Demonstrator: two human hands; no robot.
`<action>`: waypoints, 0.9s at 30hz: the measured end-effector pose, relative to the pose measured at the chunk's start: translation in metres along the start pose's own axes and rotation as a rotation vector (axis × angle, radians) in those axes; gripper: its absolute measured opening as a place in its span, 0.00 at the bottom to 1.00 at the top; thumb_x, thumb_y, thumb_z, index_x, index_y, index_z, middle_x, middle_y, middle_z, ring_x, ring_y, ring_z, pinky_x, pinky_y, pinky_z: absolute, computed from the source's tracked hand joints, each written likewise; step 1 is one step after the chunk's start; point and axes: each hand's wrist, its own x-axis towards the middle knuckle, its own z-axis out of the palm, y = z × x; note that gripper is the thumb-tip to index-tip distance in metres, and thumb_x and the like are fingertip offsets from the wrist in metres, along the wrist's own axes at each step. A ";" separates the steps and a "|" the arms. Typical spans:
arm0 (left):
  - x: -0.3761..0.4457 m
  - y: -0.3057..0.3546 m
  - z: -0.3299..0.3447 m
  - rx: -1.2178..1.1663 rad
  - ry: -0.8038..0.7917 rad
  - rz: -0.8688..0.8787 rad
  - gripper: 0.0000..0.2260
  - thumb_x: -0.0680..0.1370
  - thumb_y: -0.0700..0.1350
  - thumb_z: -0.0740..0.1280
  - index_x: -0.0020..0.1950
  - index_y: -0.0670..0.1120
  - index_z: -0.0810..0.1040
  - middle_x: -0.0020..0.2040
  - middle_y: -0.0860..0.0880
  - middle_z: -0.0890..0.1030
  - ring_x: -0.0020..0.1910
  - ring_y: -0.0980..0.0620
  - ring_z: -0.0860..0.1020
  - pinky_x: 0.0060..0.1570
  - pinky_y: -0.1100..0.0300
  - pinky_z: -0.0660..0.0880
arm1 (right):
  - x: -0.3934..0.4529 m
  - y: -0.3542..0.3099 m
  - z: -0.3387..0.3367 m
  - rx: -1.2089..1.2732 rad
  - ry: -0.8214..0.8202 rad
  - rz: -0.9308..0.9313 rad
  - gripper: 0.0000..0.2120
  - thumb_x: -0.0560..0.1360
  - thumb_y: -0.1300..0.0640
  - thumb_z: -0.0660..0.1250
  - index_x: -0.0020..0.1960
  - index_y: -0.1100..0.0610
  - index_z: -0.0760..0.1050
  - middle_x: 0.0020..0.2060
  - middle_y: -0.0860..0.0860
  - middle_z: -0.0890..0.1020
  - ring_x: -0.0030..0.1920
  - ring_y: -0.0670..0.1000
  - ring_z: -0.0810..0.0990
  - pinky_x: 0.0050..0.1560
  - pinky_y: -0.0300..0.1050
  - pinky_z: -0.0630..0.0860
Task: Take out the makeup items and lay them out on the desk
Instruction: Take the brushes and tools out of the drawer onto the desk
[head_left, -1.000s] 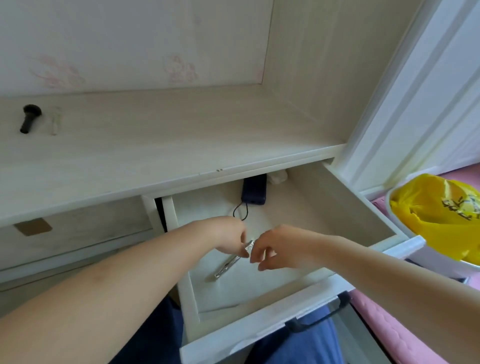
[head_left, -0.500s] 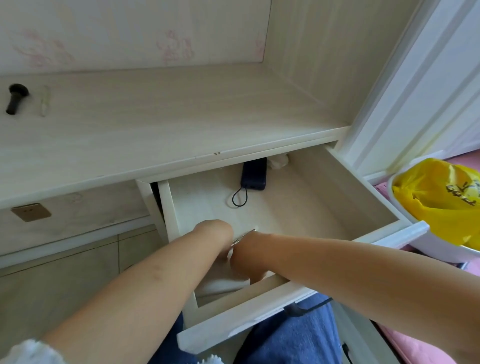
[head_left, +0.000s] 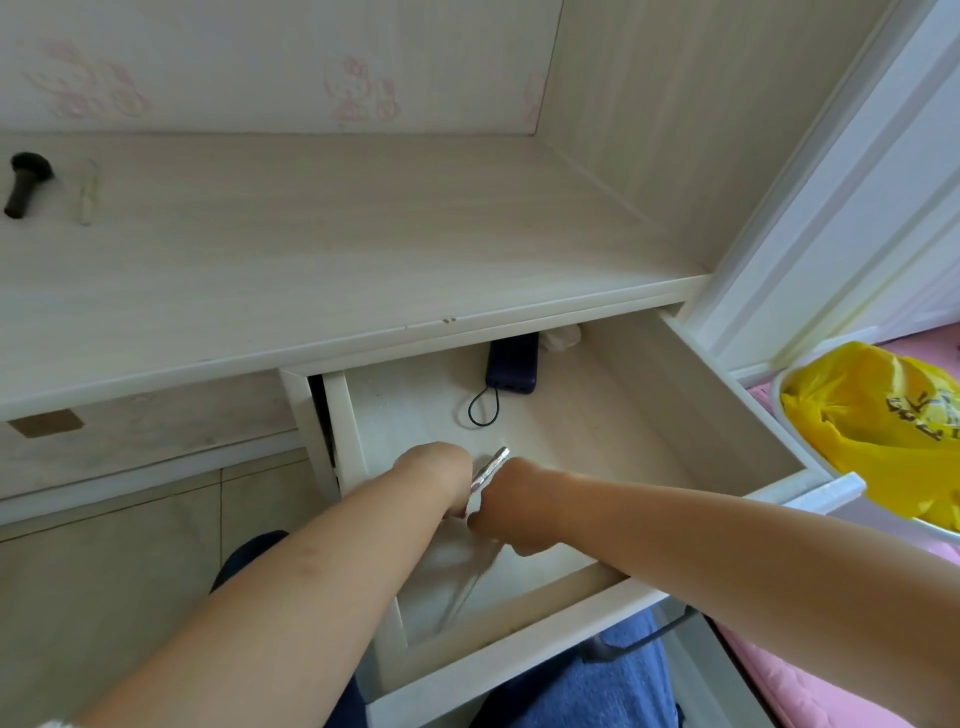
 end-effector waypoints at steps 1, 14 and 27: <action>-0.002 0.000 -0.002 -0.012 0.009 0.015 0.10 0.74 0.46 0.67 0.52 0.42 0.79 0.30 0.50 0.70 0.39 0.48 0.73 0.39 0.59 0.69 | -0.006 0.006 0.001 0.022 0.015 0.031 0.14 0.75 0.61 0.59 0.60 0.57 0.70 0.29 0.49 0.64 0.29 0.51 0.66 0.34 0.44 0.66; -0.040 -0.001 -0.037 -0.954 0.187 0.280 0.07 0.76 0.47 0.68 0.41 0.47 0.74 0.40 0.50 0.82 0.41 0.54 0.82 0.42 0.61 0.79 | -0.111 0.048 0.031 0.534 0.688 0.527 0.09 0.75 0.55 0.62 0.54 0.48 0.70 0.38 0.43 0.81 0.34 0.50 0.79 0.37 0.45 0.78; -0.087 -0.096 -0.109 -1.312 0.517 0.295 0.06 0.75 0.46 0.70 0.48 0.44 0.78 0.38 0.51 0.83 0.39 0.58 0.82 0.41 0.61 0.79 | -0.063 0.088 -0.093 1.766 1.086 0.437 0.15 0.79 0.67 0.57 0.52 0.51 0.78 0.52 0.47 0.81 0.39 0.41 0.84 0.36 0.34 0.78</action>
